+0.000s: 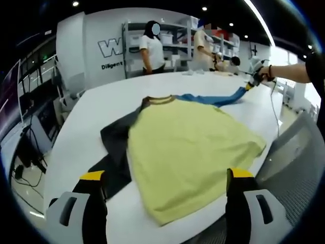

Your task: Fold the garment on the visible template until the final outline fits inside the template.

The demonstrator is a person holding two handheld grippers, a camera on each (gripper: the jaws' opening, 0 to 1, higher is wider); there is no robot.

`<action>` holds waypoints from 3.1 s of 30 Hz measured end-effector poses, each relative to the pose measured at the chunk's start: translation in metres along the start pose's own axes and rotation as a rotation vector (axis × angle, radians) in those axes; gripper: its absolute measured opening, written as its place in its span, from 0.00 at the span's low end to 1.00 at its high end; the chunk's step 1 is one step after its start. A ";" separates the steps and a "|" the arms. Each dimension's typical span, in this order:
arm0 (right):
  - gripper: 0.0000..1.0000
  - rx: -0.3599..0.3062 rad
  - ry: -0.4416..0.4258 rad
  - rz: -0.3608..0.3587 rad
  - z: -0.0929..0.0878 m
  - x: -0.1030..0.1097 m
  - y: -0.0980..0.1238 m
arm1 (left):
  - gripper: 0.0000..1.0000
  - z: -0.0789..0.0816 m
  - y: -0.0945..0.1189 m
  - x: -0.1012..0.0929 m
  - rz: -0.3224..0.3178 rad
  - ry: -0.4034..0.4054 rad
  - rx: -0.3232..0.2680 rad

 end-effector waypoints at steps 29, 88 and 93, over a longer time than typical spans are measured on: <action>0.00 -0.028 0.126 0.147 0.035 0.098 0.033 | 0.99 0.003 0.001 -0.007 -0.041 0.023 -0.014; 0.00 -0.043 0.418 0.483 0.039 0.323 0.014 | 0.99 0.005 0.004 -0.005 -0.027 0.026 -0.036; 0.00 -0.037 0.478 0.470 0.036 0.341 0.010 | 0.99 0.004 0.003 -0.005 -0.027 0.023 -0.025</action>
Point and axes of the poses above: the point that each gripper's makers call its tool centre point, and the gripper's own axes: y roughly backward along the fingers, x roughly to its left, z roughly out of its top, the point moved 9 cm from there along y, roughly backward along the fingers, and after that the axes turned 1 degree about y, right-handed, at the moved point
